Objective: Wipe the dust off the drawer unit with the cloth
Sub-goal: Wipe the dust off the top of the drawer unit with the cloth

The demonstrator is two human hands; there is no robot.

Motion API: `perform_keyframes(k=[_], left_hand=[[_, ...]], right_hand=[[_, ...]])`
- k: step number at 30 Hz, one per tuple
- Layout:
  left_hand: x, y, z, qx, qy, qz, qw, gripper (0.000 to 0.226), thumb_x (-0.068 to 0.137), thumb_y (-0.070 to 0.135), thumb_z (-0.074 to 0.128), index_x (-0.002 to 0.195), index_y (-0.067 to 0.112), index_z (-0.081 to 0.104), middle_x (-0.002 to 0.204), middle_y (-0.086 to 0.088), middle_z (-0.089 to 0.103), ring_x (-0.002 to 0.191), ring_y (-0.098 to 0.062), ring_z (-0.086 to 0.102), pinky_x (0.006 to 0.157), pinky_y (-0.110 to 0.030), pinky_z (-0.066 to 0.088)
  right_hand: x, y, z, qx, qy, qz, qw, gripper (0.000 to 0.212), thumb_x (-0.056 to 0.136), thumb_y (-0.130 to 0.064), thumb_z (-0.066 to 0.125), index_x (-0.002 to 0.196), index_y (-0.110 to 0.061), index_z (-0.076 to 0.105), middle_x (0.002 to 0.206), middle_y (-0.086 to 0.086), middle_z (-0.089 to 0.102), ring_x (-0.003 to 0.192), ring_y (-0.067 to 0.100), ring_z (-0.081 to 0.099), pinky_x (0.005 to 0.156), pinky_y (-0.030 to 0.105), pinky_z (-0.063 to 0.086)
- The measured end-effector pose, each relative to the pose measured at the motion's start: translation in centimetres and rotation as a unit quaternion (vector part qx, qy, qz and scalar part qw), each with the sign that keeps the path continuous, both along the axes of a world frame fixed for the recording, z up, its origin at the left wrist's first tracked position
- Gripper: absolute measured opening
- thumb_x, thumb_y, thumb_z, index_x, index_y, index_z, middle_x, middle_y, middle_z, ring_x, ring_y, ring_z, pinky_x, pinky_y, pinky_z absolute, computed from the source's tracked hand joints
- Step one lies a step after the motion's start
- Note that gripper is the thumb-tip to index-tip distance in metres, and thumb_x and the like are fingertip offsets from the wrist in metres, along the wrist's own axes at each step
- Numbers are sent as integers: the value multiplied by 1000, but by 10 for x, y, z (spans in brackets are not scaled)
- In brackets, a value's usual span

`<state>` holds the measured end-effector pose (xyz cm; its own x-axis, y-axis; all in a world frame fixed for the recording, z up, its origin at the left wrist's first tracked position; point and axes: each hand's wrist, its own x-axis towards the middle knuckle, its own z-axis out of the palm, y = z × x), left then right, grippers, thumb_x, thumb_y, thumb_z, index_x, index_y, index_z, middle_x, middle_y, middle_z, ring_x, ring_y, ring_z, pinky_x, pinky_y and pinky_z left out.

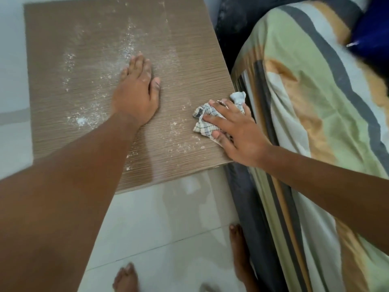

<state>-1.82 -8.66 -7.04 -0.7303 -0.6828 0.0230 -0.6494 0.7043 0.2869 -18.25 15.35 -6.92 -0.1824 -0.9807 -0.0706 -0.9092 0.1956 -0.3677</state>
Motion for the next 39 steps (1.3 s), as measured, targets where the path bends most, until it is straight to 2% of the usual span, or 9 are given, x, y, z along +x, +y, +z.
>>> perform_keyframes(k=[8,13,16,22,25,29,31,36,39], left_hand=[[1,2,0,-5,6,-3,1000,60,108,37,21,158,4,18,168,-14,11,157,-26,5,128,-40,7],[3,1,0,-9,11,0,1000,60,108,37,20,159,5,18,168,-13,10,157,-24,5,128,-40,7],[4,1,0,-7,12,2,1000,60,108,37,21,159,5,18,168,-13,9,157,-24,5,128,-39,7],[2,2,3,-1,7,-5,1000,59,109,35,21,159,5,17,168,-14,9,156,-25,5,128,-41,9],[5,-6,4,22,27,-10,999,59,109,33,24,158,3,17,168,-15,9,156,-26,4,128,-41,6],[10,-39,9,9,19,-6,1000,60,108,33,26,159,4,13,168,-15,7,156,-26,0,127,-38,-1],[13,-53,7,6,12,-4,1000,61,108,34,25,159,4,12,168,-16,6,156,-26,-2,126,-36,-4],[11,-55,-2,8,10,36,999,64,108,41,22,159,5,11,168,-13,7,156,-24,-1,128,-39,0],[11,-59,-2,8,-8,44,999,64,108,42,20,159,6,10,168,-11,3,156,-22,-4,128,-38,0]], right_hand=[[19,47,-3,2,28,26,999,41,106,-34,34,145,-33,46,164,-4,31,153,25,23,123,58,13],[36,76,-18,-61,45,77,994,60,92,3,63,142,-26,45,158,4,42,149,27,34,123,51,20],[59,89,-21,-91,3,93,991,67,86,12,67,141,-20,47,153,9,48,147,29,37,124,49,24],[99,93,-11,-129,-91,85,984,39,109,-14,35,145,-22,45,152,3,46,149,23,35,124,41,28],[99,64,9,-187,-131,36,973,38,110,-22,31,145,-22,47,153,-3,43,148,20,39,121,40,35],[71,0,40,-216,-187,-67,956,37,106,-11,45,142,-16,54,146,7,55,143,20,46,114,39,43],[51,-39,55,-211,-210,-117,947,39,105,-10,48,143,-20,54,142,-1,59,137,13,51,113,36,45],[-4,-139,64,-207,-208,-204,934,39,107,-17,45,145,-23,51,137,-15,56,126,-3,52,108,12,41],[-36,-203,63,-217,-194,-225,930,39,107,-19,45,145,-22,52,134,-11,58,124,2,53,109,17,42]])
